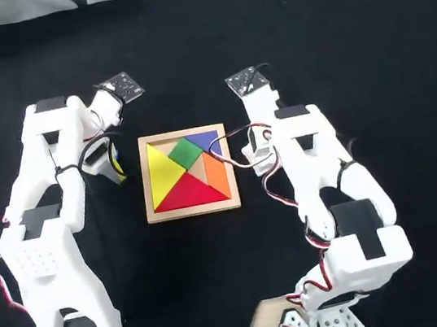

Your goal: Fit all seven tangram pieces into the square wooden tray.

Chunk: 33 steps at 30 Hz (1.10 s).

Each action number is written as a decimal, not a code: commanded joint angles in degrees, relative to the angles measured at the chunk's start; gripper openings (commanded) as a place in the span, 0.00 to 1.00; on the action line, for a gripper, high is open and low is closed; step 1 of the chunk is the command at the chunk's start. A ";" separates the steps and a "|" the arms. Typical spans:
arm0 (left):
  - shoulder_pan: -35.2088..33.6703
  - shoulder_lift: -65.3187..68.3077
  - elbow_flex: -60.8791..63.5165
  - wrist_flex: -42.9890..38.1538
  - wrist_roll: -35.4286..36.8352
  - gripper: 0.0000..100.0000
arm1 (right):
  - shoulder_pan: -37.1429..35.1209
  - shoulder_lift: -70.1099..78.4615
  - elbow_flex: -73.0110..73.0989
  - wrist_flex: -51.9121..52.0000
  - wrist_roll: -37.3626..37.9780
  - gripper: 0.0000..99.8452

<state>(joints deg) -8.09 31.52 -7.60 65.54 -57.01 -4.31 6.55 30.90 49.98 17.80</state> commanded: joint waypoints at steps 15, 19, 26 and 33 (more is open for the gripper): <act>0.40 2.11 -3.38 0.88 0.35 0.22 | 0.35 -0.31 -0.13 -0.88 -0.09 0.01; 2.07 0.26 -8.66 9.14 0.35 0.21 | 0.35 -0.31 -0.13 -0.88 -0.09 0.01; 5.93 -1.05 -20.18 18.20 0.26 0.10 | 0.35 -0.31 -0.13 -0.79 -0.09 0.01; 4.79 -1.05 -20.44 18.46 0.26 0.14 | 0.35 -0.31 -0.13 -0.79 -0.09 0.01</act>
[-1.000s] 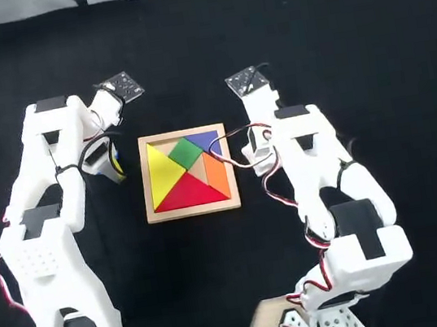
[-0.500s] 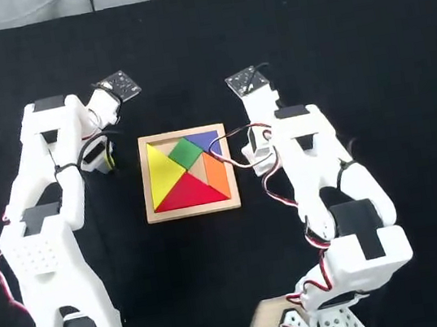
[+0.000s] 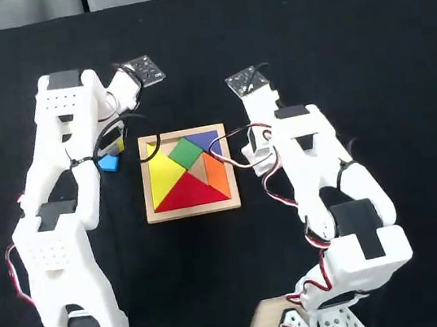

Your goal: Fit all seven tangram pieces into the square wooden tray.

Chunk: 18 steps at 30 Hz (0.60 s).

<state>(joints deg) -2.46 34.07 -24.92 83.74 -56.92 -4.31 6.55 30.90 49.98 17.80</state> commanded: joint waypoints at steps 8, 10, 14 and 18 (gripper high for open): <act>-4.00 2.20 -2.68 0.00 -6.15 0.36 | 0.35 -0.31 -0.13 -0.79 -0.09 0.01; -4.09 4.92 -2.77 -0.18 -6.33 0.36 | 0.35 -0.31 -0.13 -0.79 -0.09 0.01; -4.09 9.23 -6.46 0.09 -6.33 0.36 | 0.35 -0.31 -0.13 -0.88 -0.09 0.01; -5.05 12.66 -9.54 0.35 -6.33 0.33 | 0.35 -0.31 -0.13 -0.88 -0.09 0.01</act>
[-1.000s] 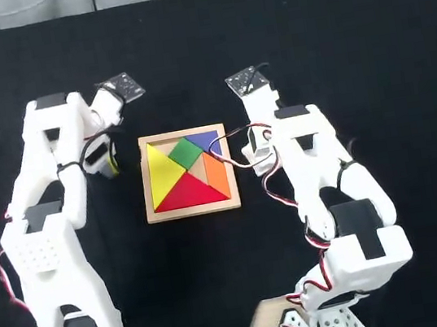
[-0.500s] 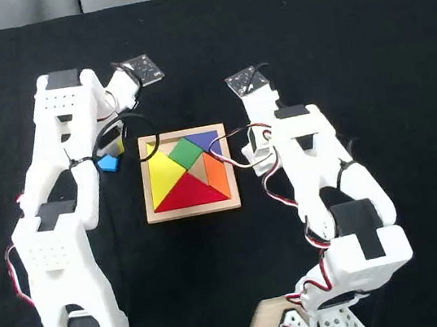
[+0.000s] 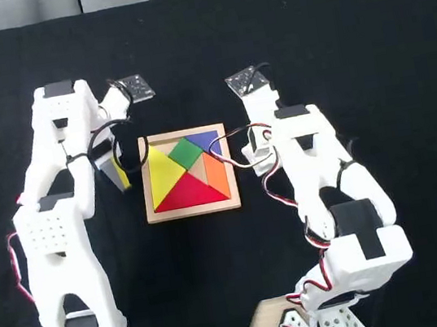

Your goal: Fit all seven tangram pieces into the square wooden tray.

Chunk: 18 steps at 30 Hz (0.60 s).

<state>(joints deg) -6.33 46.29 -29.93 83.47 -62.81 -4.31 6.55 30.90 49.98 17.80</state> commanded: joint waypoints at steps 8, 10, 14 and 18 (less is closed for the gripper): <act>-1.10 2.29 -6.37 1.93 -0.44 0.09 | 0.35 -0.31 -0.13 -0.88 -0.09 0.01; -0.92 2.46 -8.40 3.43 -0.44 0.09 | 0.35 -0.31 -0.13 -0.88 -0.09 0.01; -0.75 2.90 -11.30 5.98 -0.44 0.09 | 0.35 -0.31 -0.13 -0.88 -0.09 0.01; 1.54 2.11 -12.44 10.46 -0.44 0.09 | 0.26 -0.31 -0.13 -0.88 -0.09 0.01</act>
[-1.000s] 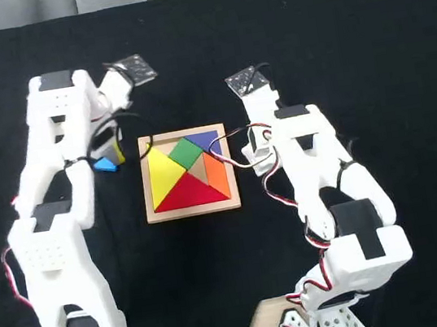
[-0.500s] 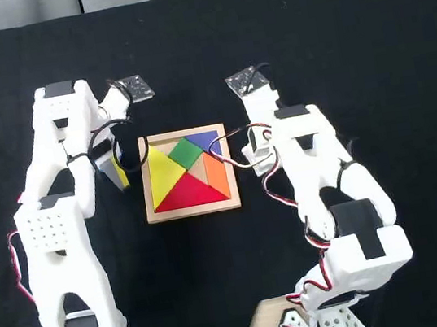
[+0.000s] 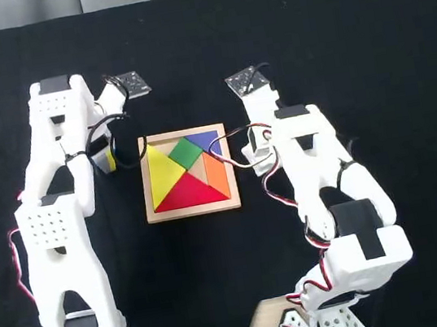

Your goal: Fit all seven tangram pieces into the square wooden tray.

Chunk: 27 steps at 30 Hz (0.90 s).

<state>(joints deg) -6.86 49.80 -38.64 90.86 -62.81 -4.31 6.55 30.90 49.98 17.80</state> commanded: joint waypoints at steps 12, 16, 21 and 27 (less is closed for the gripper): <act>11.56 -2.73 -13.58 9.85 2.46 0.09 | 0.26 -0.31 -0.13 -0.88 -0.09 0.01; 14.37 -2.73 -14.37 8.79 2.37 0.09 | 0.26 -0.31 -0.13 -0.88 -0.09 0.01; 16.92 -2.73 -14.11 8.18 2.29 0.09 | 0.26 -0.31 -0.13 -0.88 -0.09 0.01; 18.68 -2.37 -14.02 4.84 2.46 0.09 | 0.26 -0.31 -0.13 -0.88 -0.09 0.01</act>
<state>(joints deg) 10.99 49.80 -49.98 98.24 -60.88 -4.31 6.55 30.90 49.98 17.80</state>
